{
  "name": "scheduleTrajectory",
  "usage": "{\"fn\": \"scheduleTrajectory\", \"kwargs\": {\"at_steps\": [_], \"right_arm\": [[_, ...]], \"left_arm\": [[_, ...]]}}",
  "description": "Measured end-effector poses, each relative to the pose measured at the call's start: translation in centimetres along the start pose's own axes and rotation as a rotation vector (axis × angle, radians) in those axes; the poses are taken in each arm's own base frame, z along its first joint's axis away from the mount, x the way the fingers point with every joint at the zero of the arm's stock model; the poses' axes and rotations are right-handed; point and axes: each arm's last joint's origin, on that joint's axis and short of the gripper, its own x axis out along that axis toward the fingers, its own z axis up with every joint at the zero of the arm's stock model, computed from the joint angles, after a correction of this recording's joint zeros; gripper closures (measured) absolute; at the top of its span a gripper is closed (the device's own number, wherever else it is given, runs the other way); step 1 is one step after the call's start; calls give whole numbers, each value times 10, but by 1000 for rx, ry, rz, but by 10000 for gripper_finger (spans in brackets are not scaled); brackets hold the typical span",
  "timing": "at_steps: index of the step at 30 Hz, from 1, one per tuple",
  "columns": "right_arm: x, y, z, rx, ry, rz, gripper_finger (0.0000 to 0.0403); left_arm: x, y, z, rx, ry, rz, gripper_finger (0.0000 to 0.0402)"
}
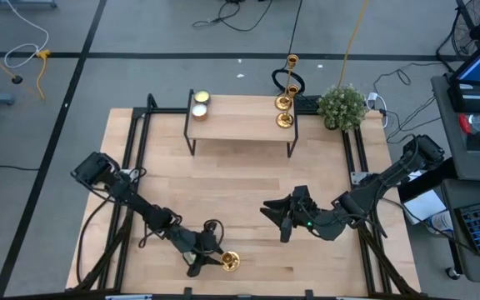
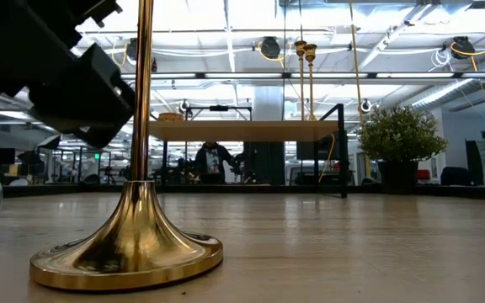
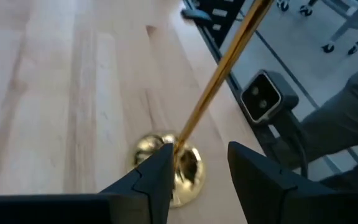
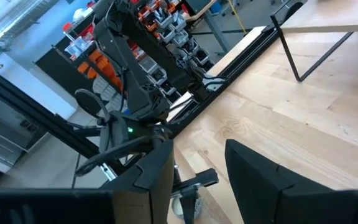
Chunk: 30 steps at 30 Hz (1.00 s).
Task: Pick & Place candle stick holders
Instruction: Put the gold candle holder on the shelf aligned with the other gold candle holder
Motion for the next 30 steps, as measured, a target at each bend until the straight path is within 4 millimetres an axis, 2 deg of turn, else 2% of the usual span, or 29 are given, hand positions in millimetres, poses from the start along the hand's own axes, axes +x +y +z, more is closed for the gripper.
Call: {"fn": "scheduleTrajectory", "kwargs": {"at_steps": [5, 13, 18, 24, 30], "right_arm": [[0, 0, 0, 0, 1, -2, 259], [0, 0, 0, 16, 3, 0, 259], [-2, 2, -2, 16, 7, 12, 259], [-4, 3, -3, 4, 12, 17, 259], [-4, 3, -3, -1, 14, 19, 259]], "left_arm": [[4, 3, 3, 18, -35, 3, 245], [46, -10, 10, 41, -8, -97, 223], [51, -8, 10, 16, -1, -99, 220], [51, -4, 9, -25, 31, -118, 247], [51, -3, 7, -93, 65, -123, 291]]}}
